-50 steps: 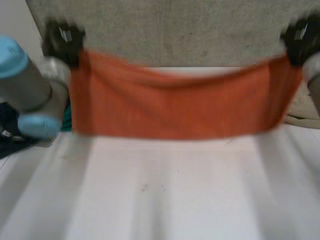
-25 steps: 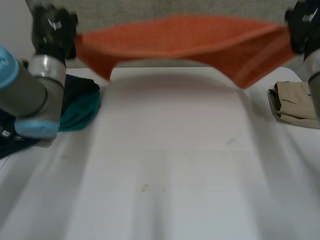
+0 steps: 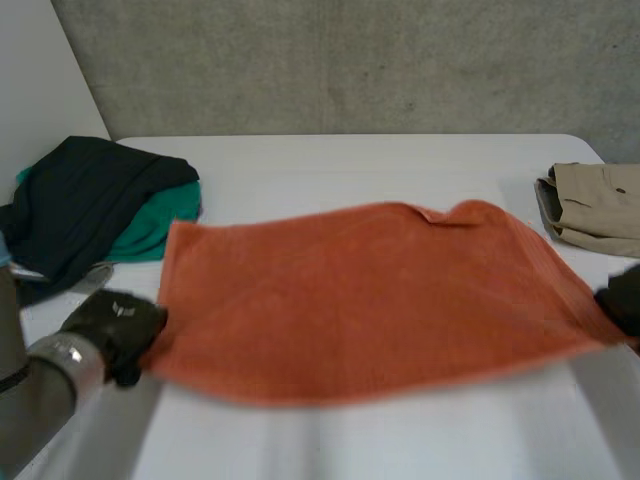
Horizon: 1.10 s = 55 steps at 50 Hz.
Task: Fold the laundry.
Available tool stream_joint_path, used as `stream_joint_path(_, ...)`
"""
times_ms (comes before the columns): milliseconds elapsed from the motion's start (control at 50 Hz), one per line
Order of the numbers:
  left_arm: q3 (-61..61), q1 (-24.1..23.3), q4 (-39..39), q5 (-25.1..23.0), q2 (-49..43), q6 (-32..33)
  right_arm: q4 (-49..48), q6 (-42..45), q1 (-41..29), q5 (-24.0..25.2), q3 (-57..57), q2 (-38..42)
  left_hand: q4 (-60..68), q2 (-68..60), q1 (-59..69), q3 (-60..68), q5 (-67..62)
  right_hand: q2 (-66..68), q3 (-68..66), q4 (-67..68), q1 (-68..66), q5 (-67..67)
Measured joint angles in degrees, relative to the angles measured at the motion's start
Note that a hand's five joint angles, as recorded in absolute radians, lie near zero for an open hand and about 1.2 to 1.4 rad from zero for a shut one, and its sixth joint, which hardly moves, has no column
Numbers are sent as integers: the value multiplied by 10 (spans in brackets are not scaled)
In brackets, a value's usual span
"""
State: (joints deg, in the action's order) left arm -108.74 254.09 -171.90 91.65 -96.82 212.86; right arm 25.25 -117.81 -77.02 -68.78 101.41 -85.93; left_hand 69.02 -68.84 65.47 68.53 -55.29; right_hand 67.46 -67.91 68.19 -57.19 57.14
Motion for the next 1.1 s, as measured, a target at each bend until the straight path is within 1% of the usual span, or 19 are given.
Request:
stream_joint_path(20,-8,2,46,0,21,14,40,31,14,0,8,-10,0,0,0,0,0,0,0,0,0,0)
stream_joint_path(60,-12,2,73,-1,38,24,71,63,26,1,20,-18,0,0,0,0,0,0,0,0,0,0)
stream_joint_path(120,-13,-1,82,-2,52,32,76,89,34,5,35,-20,0,0,0,0,0,0,0,0,0,0)
stream_joint_path(200,-10,-3,71,-1,52,34,61,89,34,8,39,-18,0,0,0,0,0,0,0,0,0,0)
stream_joint_path(220,1,-7,30,-1,35,35,26,76,30,10,41,-10,0,0,0,0,0,0,0,0,0,0)
stream_joint_path(280,21,-9,-26,1,-3,35,-37,45,16,11,33,14,0,0,0,0,0,0,0,0,0,0)
stream_joint_path(400,80,-10,-131,4,-97,32,-190,-28,-67,-8,-29,104,0,0,0,0,0,0,0,0,0,0)
stream_joint_path(460,108,-10,-164,6,-133,31,-232,-42,-94,-23,-56,137,0,0,0,0,0,0,0,0,0,0)
stream_joint_path(600,227,-11,-240,32,-253,31,-345,-53,-173,-91,-195,279,0,0,0,0,0,0,0,0,0,0)
stream_joint_path(720,336,-15,-261,58,-343,32,-375,-49,-197,-114,-311,383,0,0,0,0,0,0,0,0,0,0)
stream_joint_path(860,441,-19,-285,64,-425,35,-408,-48,-212,-134,-431,483,-7,8,-2,-6,2,0,0,0,0,0)
stream_joint_path(880,449,-20,-288,63,-431,36,-414,-48,-213,-137,-439,489,-39,47,-28,-46,21,-26,27,-27,35,-27)
stream_joint_path(900,462,-21,-293,63,-441,36,-428,-48,-215,-143,-453,500,-129,139,-125,-137,107,-176,163,-162,171,-155)
stream_joint_path(940,465,-21,-294,63,-443,36,-432,-48,-216,-145,-456,502,-129,139,-125,-137,107,-176,163,-162,171,-155)
stream_joint_path(960,480,-25,-302,62,-453,37,-457,-50,-221,-160,-472,514,-413,416,-427,-403,383,-342,324,-323,328,-313)
stream_joint_path(980,482,-27,-305,61,-454,37,-466,-51,-224,-167,-475,516,-452,447,-451,-440,419,-484,472,-470,427,-458)
stream_joint_path(1000,483,-30,-307,61,-454,37,-472,-52,-226,-172,-476,516,-500,501,-492,-487,463,-513,512,-511,445,-495)
stream_joint_path(1020,482,-33,-311,61,-451,37,-479,-55,-229,-179,-476,514,-548,543,-525,-537,508,-542,545,-541,456,-523)
stream_joint_path(1100,465,-43,-322,61,-430,36,-492,-74,-236,-195,-459,491,-573,569,-538,-562,524,-548,556,-546,456,-532)
